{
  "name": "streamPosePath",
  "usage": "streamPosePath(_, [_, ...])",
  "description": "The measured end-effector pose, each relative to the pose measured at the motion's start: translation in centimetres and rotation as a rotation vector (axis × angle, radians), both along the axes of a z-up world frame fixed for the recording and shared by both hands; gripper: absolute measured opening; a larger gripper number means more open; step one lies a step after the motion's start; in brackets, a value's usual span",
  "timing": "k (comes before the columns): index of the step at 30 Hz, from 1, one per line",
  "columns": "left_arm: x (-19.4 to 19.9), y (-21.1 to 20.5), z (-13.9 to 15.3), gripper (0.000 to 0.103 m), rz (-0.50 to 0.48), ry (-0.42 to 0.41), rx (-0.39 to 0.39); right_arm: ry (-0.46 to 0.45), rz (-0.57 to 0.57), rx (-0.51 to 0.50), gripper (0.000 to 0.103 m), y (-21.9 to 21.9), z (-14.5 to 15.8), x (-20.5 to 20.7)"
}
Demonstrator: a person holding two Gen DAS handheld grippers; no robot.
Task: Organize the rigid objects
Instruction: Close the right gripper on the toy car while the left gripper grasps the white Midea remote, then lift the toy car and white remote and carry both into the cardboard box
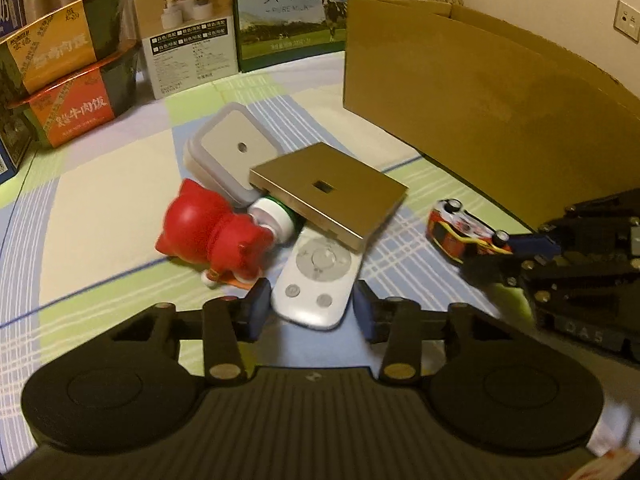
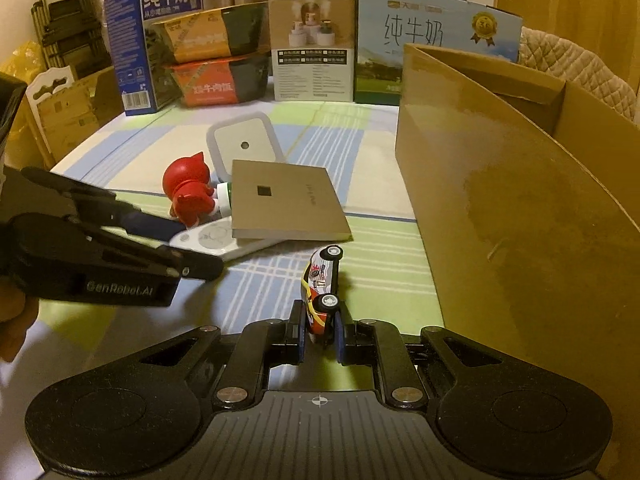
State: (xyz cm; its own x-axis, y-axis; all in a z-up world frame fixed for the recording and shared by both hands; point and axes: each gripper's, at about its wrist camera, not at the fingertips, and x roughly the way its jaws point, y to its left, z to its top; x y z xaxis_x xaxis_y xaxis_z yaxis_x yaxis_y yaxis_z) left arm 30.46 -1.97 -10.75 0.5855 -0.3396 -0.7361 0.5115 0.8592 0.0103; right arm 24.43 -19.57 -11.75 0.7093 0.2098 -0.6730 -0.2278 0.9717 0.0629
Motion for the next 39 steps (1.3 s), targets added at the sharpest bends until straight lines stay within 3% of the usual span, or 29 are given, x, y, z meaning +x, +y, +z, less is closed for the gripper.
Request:
streamPosePath(5, [-2.2, 1.1, 0.7, 0.035, 0.059, 0.052, 0.004, 0.013, 0.002, 0.008, 0.01, -0.1, 0.2, -0.3])
streamPosePath(11, [-7.6, 1.1, 1.3, 0.035, 0.086, 0.111, -0.002, 0.036, 0.014, 0.021, 0.01, -0.3, 0.6, -1.7])
streamPosePath(14, [-8.9, 1.0, 1.2, 0.04, 0.095, 0.115, -0.017, 0.051, 0.014, 0.037, 0.01, -0.4, 0.9, -2.7])
streamPosePath(17, [-8.7, 0.5, 1.3, 0.044, 0.094, 0.057, 0.022, 0.052, 0.004, 0.047, 0.01, -0.6, 1.2, -3.8])
streamPosePath(23, [-6.3, -0.6, 1.3, 0.044, 0.137, 0.032, -0.027, 0.043, -0.023, 0.046, 0.01, -0.9, 1.3, -4.6])
streamPosePath(27, [-5.6, -1.4, 1.1, 0.043, 0.132, 0.014, -0.014, 0.043, -0.035, 0.049, 0.01, -1.2, 1.1, -4.2])
streamPosePath(39, [-5.1, -1.6, 0.4, 0.039, 0.128, 0.026, 0.007, 0.05, -0.044, 0.076, 0.01, -1.5, 1.0, -4.0])
